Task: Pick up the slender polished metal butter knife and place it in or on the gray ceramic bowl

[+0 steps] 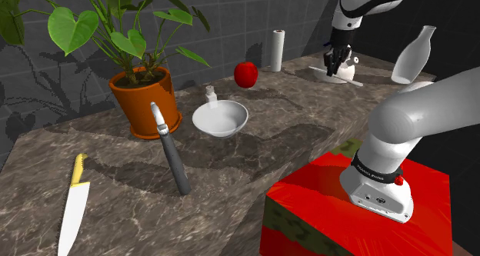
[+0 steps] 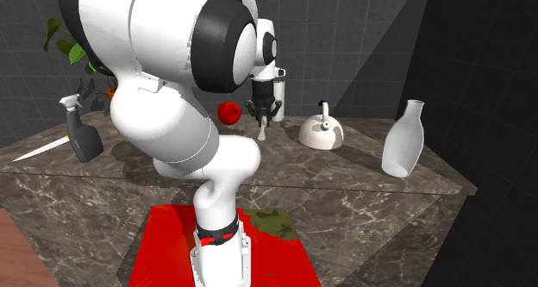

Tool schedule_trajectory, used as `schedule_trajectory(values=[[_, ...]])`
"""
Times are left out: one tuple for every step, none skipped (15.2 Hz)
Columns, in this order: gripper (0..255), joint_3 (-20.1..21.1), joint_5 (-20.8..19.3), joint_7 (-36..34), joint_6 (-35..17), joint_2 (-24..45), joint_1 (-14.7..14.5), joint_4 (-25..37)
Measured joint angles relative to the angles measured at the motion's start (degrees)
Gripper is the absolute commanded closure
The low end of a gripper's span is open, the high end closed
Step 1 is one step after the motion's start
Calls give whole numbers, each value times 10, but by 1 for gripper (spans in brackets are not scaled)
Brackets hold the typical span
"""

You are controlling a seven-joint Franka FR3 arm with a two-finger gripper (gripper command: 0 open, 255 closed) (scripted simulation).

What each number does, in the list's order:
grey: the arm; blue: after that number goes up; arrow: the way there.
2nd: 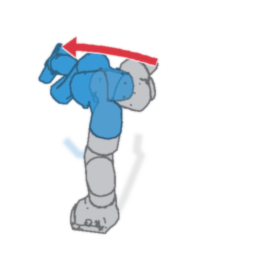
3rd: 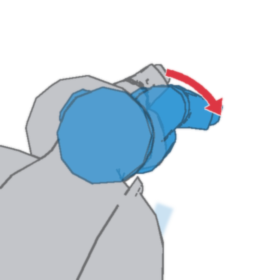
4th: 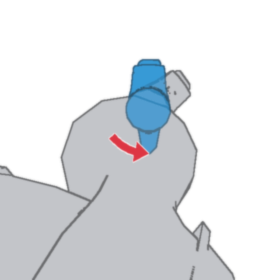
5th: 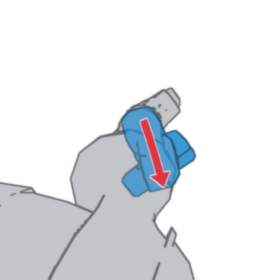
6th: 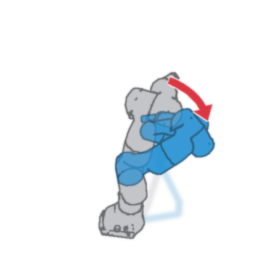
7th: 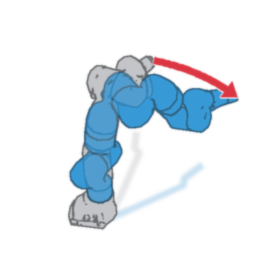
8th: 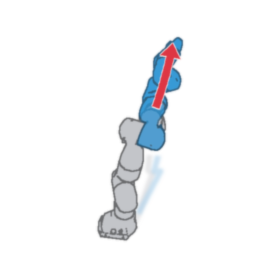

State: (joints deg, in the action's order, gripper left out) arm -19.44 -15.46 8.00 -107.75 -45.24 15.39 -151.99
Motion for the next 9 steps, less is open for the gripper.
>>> schedule_trajectory(values=[[255,2,1,1,9,-4,0,5],[255,3,3,1,16,-5,0,11],[255,5,4,1,22,-6,-1,16],[255,11,9,-5,25,-5,-5,18],[255,22,17,-17,25,-5,-11,18],[255,34,26,-30,25,0,-19,20],[255,46,35,-43,25,0,-26,20],[255,60,45,-58,28,-2,-34,20],[255,70,52,-69,27,-1,-40,18]])
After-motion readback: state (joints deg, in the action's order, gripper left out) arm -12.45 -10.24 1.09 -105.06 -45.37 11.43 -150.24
